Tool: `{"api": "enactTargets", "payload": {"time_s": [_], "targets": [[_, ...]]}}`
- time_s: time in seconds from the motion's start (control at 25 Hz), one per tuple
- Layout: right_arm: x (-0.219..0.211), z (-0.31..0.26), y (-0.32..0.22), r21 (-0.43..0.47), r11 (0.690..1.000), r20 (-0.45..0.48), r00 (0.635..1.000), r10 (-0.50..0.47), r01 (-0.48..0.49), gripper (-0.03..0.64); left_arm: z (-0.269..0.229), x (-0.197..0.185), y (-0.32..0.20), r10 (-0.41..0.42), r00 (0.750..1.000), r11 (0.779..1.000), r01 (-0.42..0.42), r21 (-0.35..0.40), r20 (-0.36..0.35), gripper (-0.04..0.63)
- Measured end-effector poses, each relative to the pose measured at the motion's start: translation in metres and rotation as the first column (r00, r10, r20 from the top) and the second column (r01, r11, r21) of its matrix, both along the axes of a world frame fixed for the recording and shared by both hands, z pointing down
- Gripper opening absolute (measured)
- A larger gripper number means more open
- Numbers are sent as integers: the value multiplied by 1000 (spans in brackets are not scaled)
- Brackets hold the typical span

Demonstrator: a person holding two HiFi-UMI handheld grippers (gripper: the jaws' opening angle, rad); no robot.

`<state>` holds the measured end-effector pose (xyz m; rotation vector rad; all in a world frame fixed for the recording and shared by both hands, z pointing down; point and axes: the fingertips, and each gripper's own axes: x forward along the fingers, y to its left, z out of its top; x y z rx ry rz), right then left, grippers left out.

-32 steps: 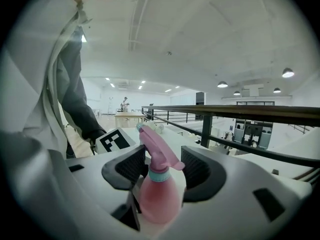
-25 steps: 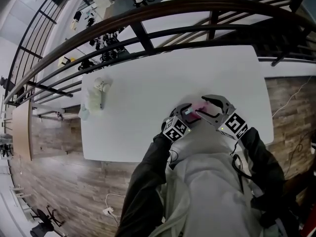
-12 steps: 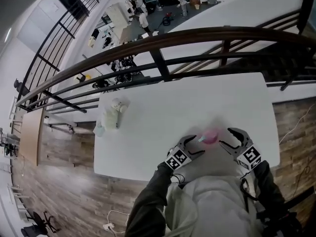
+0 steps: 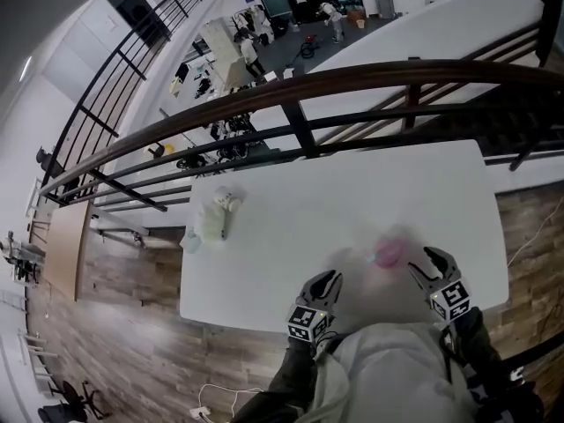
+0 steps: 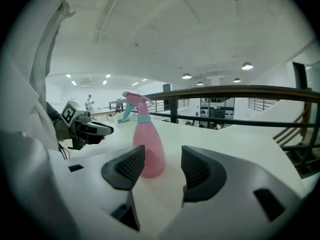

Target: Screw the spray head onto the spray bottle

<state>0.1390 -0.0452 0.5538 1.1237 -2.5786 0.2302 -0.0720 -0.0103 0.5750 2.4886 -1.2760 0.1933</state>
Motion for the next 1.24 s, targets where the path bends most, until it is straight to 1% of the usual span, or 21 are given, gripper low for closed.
{"api": "enactTargets", "payload": {"time_s": [0.04,0.08,0.12,0.16,0.24,0.4,0.6,0.84,1.0,1.24], "targets": [[1,-1,-3,10,1000,0,1000,21,-21,209,-3,-3,-3,-46,999,999,46,7,-8,37],[1,-2,-5,21,999,-7,999,42,-42,194,-4,-4,-7,-78,997,997,78,11,-13,20],[0,-4,-8,31,998,-21,998,61,-60,153,-5,-3,-10,-96,995,995,97,12,-16,7],[-2,-6,-9,39,997,-34,997,75,-74,37,-6,-1,-12,-105,994,994,105,11,-18,6],[-7,-9,-10,42,995,-30,996,90,-88,-3,-5,8,-14,-104,994,994,104,10,-12,6],[-18,-8,-6,15,995,9,995,97,-98,-5,-2,34,-11,-68,998,998,68,0,-2,6],[-25,1,9,-7,997,-3,997,74,-74,-3,6,56,-3,-23,1000,999,23,-42,0,6],[-40,5,8,-5,998,1,998,59,-59,-5,11,54,-6,-6,1000,999,6,-45,12,6],[-43,6,10,-20,998,9,998,66,-65,-5,14,52,-3,4,1000,998,-3,-60,18,6],[-44,4,8,-14,998,14,998,54,-53,-3,15,54,-5,3,1000,999,-2,-52,27,6]]}}
